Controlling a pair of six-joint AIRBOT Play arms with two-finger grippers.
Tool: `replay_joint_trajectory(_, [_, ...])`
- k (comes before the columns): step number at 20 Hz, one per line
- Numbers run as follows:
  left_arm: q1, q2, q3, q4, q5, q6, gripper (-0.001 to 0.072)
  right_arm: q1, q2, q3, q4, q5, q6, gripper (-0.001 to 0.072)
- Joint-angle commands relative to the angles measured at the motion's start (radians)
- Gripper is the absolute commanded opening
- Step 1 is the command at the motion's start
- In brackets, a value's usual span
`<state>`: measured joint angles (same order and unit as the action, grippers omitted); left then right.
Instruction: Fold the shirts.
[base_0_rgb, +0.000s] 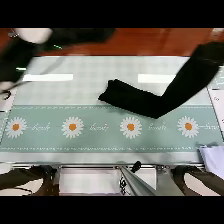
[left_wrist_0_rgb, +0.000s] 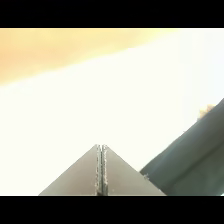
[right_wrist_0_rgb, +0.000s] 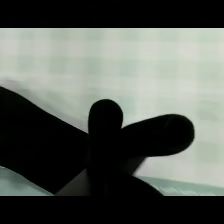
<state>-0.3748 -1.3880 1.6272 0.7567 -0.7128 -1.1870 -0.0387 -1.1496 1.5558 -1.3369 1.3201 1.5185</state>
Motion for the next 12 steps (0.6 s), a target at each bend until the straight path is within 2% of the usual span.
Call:
replay_joint_trajectory(1, [0.166, 0.211, 0.002, 0.145, -0.064, -0.03, 0.0022, 0.166, -0.153, 0.0, -0.011, -0.126, 0.074, 0.0031])
replay_joint_trajectory(4, [0.27, 0.352, 0.002, 0.237, -0.148, -0.092, 0.0023, 0.27, -0.275, 0.0, 0.01, -0.224, 0.147, 0.0031])
replay_joint_trajectory(6, [0.318, 0.427, 0.0, 0.259, -0.22, -0.101, 0.0023, 0.327, -0.335, 0.0, 0.034, -0.288, 0.173, 0.0031])
replay_joint_trajectory(9, [0.348, 0.51, 0.0, 0.311, -0.334, -0.102, 0.0023, 0.392, -0.402, 0.0, 0.04, -0.347, 0.229, 0.0031])
replay_joint_trajectory(12, [0.35, 0.562, 0.0, 0.355, -0.425, -0.123, 0.0023, 0.438, -0.453, 0.0, 0.078, -0.368, 0.232, 0.0032])
